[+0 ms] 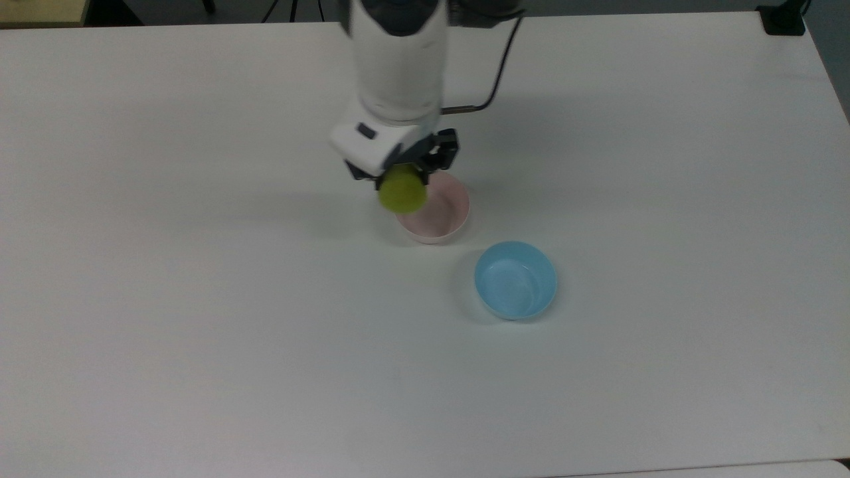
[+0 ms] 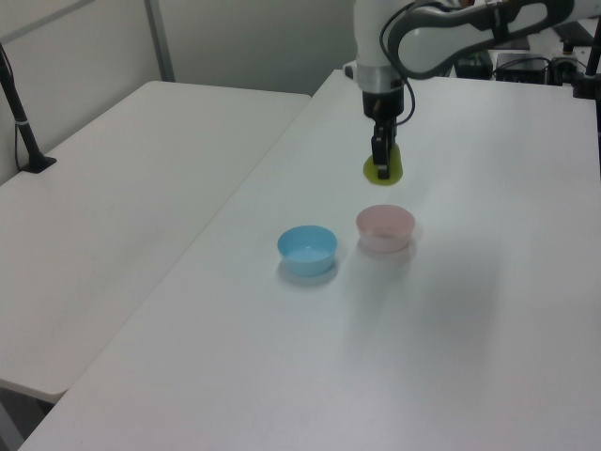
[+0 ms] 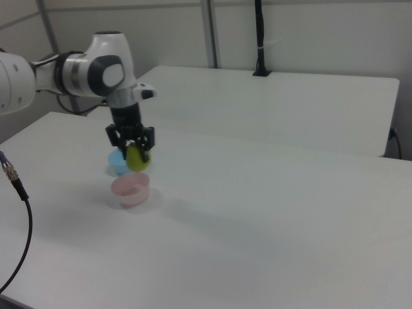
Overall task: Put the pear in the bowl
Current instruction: 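Lift the pear and carry it over the pink bowl, then lower the pear into the pink bowl and open the gripper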
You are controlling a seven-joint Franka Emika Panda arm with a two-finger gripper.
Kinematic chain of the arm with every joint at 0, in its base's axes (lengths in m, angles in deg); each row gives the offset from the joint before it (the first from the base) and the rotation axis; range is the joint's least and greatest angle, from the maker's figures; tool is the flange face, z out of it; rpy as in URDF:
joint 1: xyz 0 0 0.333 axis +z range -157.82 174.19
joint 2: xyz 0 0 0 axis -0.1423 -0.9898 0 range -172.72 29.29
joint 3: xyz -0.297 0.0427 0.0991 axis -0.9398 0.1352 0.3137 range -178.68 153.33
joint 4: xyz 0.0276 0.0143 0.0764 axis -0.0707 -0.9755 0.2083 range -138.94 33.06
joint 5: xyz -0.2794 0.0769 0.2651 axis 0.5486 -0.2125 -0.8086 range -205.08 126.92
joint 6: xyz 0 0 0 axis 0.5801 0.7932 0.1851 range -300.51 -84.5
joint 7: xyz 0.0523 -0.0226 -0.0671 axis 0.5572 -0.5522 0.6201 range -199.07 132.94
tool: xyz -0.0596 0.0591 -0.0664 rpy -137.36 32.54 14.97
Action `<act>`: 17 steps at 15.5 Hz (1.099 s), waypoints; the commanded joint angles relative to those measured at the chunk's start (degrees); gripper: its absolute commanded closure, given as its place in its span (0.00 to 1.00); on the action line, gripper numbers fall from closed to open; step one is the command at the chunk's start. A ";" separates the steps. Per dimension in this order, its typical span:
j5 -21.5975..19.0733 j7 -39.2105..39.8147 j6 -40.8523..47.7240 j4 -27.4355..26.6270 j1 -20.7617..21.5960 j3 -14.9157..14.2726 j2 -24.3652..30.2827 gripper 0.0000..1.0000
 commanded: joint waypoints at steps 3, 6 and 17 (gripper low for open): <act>-0.48 -2.74 0.58 -1.29 3.73 -0.64 -0.95 0.88; -0.13 -2.74 0.14 -1.29 4.34 -0.64 -3.67 0.74; 0.31 -2.65 1.80 -1.12 4.43 -1.34 -0.79 0.00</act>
